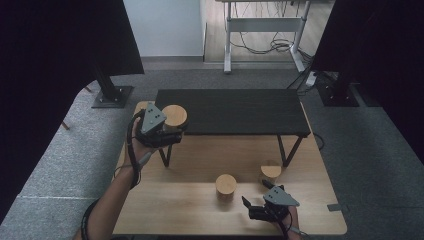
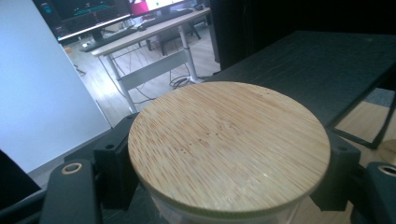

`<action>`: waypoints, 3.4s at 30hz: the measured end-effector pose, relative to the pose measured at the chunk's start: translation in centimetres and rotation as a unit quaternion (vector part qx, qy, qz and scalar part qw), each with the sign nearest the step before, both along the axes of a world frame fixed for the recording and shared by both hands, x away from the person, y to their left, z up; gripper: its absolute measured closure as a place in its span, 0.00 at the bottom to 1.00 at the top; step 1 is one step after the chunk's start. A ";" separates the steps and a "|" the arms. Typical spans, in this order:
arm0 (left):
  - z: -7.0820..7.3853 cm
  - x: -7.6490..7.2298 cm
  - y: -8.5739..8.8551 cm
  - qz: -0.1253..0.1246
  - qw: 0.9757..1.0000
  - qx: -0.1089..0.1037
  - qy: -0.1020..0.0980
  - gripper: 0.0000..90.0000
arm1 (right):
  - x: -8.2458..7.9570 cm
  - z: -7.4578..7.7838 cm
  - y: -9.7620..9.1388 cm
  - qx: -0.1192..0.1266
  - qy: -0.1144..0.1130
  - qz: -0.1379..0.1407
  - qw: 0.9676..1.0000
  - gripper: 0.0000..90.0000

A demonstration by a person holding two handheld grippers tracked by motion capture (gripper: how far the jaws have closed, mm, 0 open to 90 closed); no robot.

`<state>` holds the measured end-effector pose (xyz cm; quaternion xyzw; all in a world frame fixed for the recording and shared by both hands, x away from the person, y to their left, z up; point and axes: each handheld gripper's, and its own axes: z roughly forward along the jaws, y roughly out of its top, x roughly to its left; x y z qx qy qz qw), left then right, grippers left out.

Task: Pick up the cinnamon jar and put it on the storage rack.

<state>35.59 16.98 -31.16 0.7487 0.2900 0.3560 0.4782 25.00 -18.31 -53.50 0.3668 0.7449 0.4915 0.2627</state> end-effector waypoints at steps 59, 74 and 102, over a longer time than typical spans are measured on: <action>-1.8 8.7 -0.2 0.088 0.995 -0.039 0.022 0.27 | -0.5 0.2 -0.6 0.009 0.001 -0.008 1.000 0.08; -2.0 8.6 0.4 0.101 0.993 -0.044 0.037 0.24 | -0.5 0.1 -0.4 0.007 0.001 -0.006 1.000 0.08; -2.0 6.3 0.9 0.101 0.993 -0.050 0.036 0.06 | -0.3 0.1 -0.5 0.014 0.003 -0.007 1.000 0.08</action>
